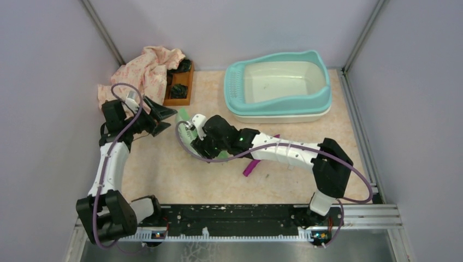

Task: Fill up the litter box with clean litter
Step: Open the cat litter bag at the center of the board.

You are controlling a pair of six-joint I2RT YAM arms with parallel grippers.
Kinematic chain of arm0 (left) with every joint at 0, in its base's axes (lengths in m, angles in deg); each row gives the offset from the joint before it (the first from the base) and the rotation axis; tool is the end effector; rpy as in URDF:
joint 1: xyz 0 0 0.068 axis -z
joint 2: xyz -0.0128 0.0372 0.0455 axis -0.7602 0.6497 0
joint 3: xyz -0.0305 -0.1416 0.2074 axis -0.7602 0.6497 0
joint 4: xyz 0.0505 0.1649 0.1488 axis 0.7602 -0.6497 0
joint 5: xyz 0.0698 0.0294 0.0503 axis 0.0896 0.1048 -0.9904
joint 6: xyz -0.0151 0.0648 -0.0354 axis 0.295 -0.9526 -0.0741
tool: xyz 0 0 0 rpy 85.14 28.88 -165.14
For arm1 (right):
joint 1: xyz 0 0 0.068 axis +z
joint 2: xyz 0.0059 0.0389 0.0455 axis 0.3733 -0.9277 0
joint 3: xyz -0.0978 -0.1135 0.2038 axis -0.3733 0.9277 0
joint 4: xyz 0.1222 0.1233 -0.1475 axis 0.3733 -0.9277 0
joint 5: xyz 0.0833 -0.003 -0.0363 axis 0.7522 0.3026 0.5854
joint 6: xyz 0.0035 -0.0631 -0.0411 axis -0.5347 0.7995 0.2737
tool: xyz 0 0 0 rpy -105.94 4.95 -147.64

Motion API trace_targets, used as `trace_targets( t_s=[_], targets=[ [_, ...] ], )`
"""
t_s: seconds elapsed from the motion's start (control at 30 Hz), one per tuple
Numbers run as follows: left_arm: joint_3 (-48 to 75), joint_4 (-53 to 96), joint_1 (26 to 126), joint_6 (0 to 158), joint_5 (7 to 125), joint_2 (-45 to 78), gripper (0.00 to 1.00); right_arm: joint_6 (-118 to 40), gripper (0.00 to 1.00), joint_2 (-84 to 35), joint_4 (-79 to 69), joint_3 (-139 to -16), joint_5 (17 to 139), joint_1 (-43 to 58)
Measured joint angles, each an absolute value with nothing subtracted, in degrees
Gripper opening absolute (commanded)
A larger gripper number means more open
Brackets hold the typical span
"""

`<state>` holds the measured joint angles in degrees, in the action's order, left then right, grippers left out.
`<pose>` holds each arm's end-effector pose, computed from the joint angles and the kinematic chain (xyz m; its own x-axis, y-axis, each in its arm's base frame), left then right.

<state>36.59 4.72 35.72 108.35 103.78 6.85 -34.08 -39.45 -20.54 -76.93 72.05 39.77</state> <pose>0.2407 0.0115 0.2735 -0.6632 -0.6255 -0.4110 0.0093 0.5422 -0.8402 0.1749 0.3288 0.2521 -0.3139 -0.5187 -0.7953 -0.8825 0.4683 0.0429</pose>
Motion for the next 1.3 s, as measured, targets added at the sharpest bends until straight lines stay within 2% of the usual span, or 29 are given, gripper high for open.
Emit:
trace_targets(
  t_s=[0.3, 0.6, 1.1, 1.3],
  targets=[
    [41.7, 11.8, 38.9, 117.7, 109.3, 14.4, 0.98, -34.1, 0.6, -38.1, -18.7, -74.6, 71.4, 39.8],
    [37.3, 5.6, 38.8, 119.2, 109.5, 16.6, 0.98, -34.1, 0.6, -37.1, -17.0, -72.3, 70.8, 39.8],
    [34.3, 0.4, 38.5, 114.5, 103.9, 16.9, 0.98, -35.2, 0.6, -34.7, -12.8, -66.2, 71.2, 39.8],
    [34.3, 1.2, 43.0, 113.5, 97.7, 16.9, 0.98, -35.5, 0.61, -34.6, -13.1, -65.5, 71.4, 39.8]
  ],
)
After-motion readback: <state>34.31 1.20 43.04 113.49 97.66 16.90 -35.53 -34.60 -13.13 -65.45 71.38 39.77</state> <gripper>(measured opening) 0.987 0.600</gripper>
